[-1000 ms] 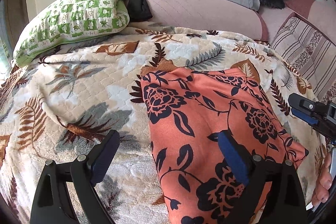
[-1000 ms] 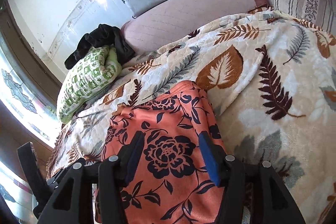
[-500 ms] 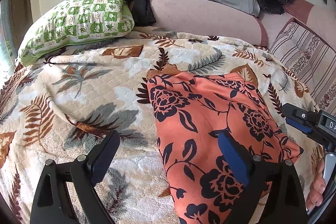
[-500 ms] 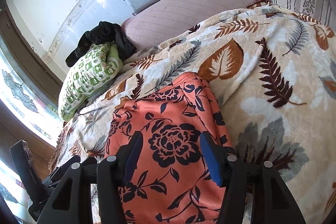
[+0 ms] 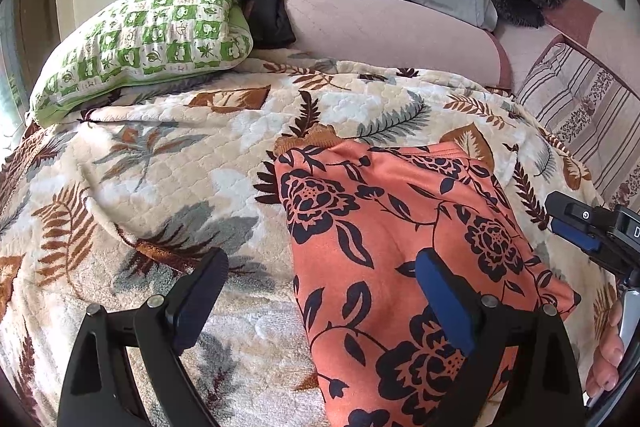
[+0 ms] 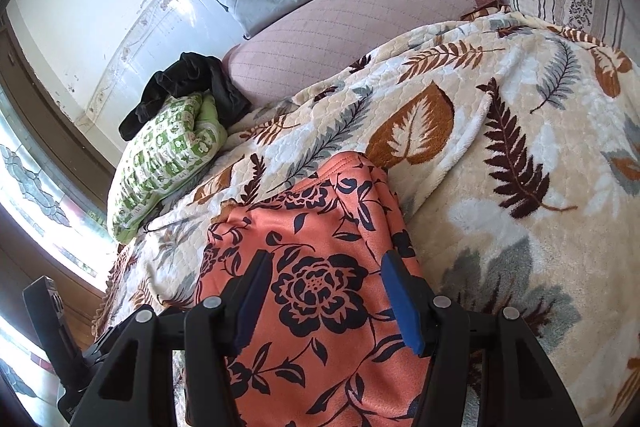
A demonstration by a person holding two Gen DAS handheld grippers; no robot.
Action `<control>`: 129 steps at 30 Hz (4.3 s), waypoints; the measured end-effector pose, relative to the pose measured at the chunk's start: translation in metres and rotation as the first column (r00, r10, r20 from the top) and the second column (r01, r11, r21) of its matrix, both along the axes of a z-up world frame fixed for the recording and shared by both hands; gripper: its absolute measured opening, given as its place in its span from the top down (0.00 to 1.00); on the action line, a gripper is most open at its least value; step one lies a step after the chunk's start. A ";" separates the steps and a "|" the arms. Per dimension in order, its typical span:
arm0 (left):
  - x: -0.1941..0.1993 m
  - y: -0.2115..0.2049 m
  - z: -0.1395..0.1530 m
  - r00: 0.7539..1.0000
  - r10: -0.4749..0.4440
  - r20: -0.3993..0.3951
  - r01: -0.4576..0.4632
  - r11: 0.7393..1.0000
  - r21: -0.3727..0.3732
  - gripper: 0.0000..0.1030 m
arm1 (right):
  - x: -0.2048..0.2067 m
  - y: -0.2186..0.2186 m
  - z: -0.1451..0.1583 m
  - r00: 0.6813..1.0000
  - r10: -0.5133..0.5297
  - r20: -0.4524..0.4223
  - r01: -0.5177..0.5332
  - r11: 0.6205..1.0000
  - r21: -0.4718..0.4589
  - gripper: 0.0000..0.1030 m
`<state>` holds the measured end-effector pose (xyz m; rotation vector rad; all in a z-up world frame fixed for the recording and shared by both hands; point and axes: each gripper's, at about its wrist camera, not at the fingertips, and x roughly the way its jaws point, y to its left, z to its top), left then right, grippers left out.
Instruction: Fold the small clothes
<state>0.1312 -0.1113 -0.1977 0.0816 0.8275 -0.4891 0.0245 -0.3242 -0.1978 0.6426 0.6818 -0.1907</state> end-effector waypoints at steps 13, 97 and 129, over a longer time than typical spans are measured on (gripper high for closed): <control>0.015 -0.011 -0.008 1.000 -0.001 -0.013 0.002 1.000 0.018 0.07 | 0.015 -0.012 -0.003 1.000 -0.002 -0.008 0.002 1.000 0.006 0.41; 0.040 0.009 -0.037 0.923 -0.228 -0.310 0.144 0.952 -0.270 0.47 | 0.040 0.025 -0.052 0.947 0.308 -0.093 -0.297 0.948 0.111 0.57; 0.030 0.117 -0.001 0.972 -0.094 -0.216 0.033 0.962 -0.271 0.47 | 0.047 0.111 -0.018 0.898 0.439 0.018 -0.439 0.895 0.079 0.58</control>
